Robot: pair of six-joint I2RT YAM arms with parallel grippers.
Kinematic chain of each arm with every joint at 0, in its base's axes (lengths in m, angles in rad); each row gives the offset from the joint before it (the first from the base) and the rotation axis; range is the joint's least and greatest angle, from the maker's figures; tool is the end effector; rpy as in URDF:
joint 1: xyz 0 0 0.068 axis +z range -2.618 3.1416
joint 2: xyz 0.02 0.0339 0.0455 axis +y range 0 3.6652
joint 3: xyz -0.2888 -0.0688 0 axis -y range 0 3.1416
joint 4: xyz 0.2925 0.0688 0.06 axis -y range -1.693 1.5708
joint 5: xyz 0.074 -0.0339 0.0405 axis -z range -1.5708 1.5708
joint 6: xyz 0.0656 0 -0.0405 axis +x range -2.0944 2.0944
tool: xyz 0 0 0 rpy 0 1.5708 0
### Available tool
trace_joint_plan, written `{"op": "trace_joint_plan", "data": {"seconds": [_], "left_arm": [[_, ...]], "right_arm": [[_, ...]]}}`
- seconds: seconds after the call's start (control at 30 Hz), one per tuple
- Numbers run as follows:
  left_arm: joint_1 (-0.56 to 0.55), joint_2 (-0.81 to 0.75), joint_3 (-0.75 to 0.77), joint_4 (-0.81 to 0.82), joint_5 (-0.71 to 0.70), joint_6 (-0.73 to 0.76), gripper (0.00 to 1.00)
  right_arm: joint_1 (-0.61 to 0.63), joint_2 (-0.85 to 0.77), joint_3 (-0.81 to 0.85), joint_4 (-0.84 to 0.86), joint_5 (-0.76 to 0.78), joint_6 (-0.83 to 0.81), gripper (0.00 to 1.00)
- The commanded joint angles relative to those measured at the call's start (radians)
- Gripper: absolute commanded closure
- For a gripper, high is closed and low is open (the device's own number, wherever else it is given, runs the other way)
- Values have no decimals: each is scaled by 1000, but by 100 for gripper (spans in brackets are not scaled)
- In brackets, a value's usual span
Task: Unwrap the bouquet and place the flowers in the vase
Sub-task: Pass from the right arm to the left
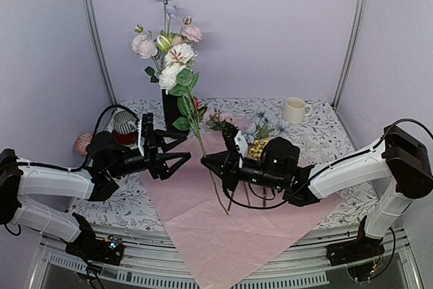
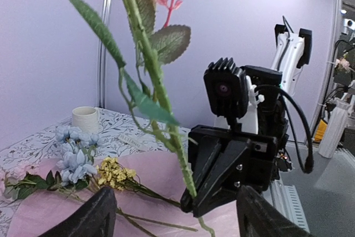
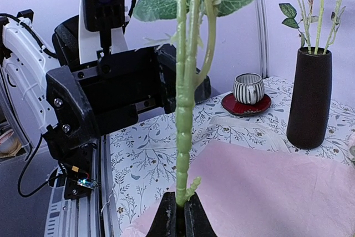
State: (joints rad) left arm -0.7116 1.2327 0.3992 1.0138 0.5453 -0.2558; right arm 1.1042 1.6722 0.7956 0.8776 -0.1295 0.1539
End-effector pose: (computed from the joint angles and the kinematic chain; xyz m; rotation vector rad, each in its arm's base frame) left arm 0.1999 -0.2173 0.2331 0.7985 1.2985 -1.1635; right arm 0.1821 0.3803 0.2145 -0.8623 1.4386 1.0735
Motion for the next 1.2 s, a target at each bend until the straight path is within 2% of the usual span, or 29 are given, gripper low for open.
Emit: {"op": "trace_joint_plan", "data": {"seconds": [0.0,0.67,0.8,0.87,0.97,1.07,1.17], "left_arm": [[-14,-7,-14,69,74,-29,27],[-14,33,24,75,192,-63,59],[-14,31,24,71,191,-60,70],[-13,31,25,69,187,-57,80],[-13,30,27,56,170,-52,93],[-14,24,29,27,141,-41,97],[-14,14,29,0,107,-26,99]], "right_arm": [[17,28,31,49,-7,-47,97],[63,86,85,20,5,-135,97],[65,94,90,11,18,-142,97],[65,95,90,9,24,-143,95],[65,96,89,6,29,-143,87],[65,90,82,9,50,-143,70],[65,79,70,12,81,-143,61]]}}
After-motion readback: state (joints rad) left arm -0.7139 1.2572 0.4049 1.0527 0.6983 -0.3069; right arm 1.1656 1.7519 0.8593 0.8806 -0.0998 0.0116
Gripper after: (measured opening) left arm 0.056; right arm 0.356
